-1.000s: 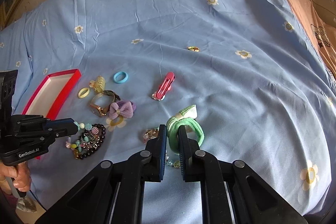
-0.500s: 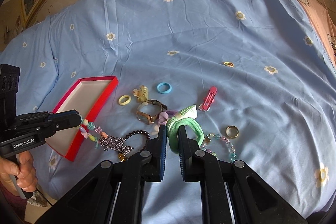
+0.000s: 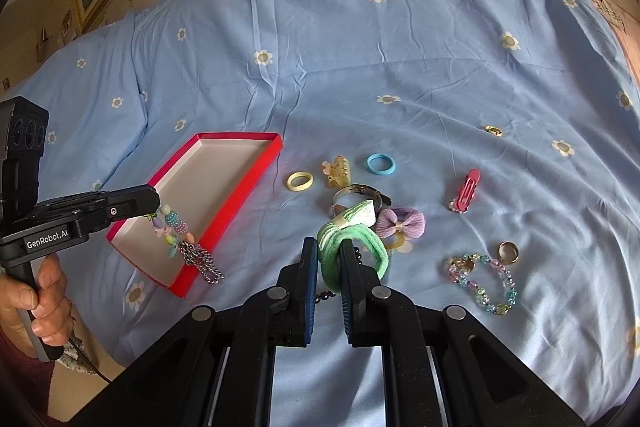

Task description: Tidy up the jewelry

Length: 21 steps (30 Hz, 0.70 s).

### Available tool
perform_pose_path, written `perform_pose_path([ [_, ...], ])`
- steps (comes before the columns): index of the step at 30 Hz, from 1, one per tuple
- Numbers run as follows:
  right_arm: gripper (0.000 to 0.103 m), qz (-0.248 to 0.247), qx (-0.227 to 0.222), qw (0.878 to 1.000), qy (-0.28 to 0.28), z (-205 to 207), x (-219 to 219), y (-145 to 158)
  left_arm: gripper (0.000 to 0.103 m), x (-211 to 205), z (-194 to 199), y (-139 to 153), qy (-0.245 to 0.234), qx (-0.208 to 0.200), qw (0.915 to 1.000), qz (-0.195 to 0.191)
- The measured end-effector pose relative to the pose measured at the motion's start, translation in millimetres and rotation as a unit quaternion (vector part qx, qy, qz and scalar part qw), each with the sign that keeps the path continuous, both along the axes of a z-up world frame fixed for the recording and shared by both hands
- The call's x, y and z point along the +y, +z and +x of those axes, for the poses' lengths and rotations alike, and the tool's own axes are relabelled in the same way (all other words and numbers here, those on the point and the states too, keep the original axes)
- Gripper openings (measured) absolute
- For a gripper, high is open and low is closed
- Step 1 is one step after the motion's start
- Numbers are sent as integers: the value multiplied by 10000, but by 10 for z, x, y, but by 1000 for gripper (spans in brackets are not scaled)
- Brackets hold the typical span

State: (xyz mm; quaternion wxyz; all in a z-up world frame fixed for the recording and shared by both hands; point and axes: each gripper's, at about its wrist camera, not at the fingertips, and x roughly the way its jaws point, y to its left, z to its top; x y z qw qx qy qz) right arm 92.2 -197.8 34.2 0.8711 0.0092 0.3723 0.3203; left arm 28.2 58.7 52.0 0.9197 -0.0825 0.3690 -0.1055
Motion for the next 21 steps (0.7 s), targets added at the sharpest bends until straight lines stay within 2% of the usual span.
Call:
perform_pose_path([
  [8,10,19,-12,10000,49,-81,35,-3,10,-161,4,-72,-219,77,9997,-105],
  [11,10,38,-21,10000,7,-89,6,3,10,-214,53,-165,-273,242,9993,-55],
  [21,10,121,11,9998,-141,-73,-127,7,10,-100,91,-520,30,678,9974,221],
])
